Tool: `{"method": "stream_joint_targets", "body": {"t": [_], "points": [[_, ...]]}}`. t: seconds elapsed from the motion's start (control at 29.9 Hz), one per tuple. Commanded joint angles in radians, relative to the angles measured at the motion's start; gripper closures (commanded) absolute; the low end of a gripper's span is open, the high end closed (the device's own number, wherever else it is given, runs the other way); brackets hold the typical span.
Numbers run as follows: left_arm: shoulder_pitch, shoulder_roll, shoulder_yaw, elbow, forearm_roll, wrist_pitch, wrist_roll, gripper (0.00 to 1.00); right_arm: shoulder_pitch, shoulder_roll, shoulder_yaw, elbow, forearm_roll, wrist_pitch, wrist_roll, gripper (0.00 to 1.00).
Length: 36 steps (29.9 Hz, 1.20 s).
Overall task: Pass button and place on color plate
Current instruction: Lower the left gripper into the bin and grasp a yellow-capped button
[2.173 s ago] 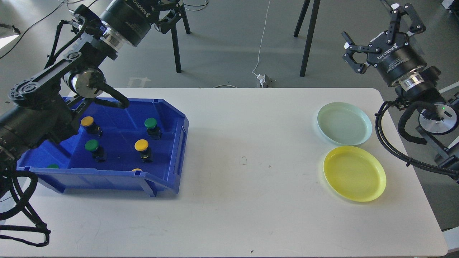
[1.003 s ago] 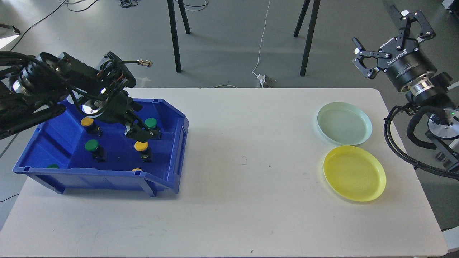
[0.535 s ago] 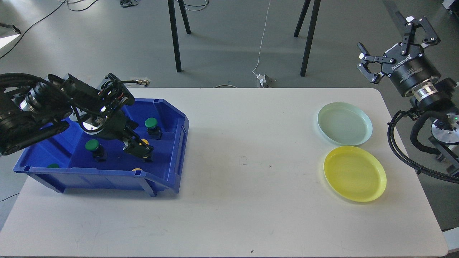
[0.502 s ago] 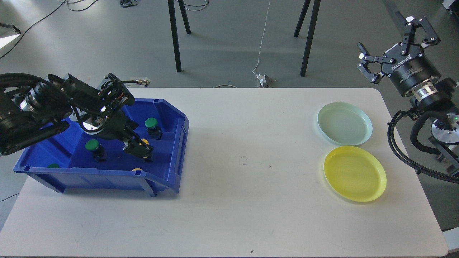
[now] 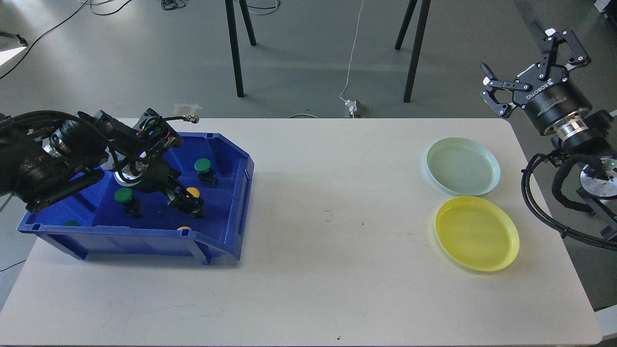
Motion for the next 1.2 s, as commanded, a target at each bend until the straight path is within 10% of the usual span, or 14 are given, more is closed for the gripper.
{"method": "stream_joint_targets", "body": {"t": [0.0, 0.9, 1.17], "points": [[0.003, -0.014, 0.0, 0.004, -0.001, 0.0, 0.0, 0.03, -0.003, -0.001, 0.0, 0.0, 0.0, 0.0, 0.0, 0.01], [0.048, -0.089, -0.001, 0.141, -0.076, 0.0, 0.0, 0.25, -0.026, -0.001, 0.0, 0.0, 0.002, 0.0, 0.002, 0.01], [0.052, -0.107, -0.001, 0.168, -0.099, 0.0, 0.0, 0.47, -0.042, -0.001, 0.022, 0.003, 0.002, 0.0, 0.002, 0.01]]}}
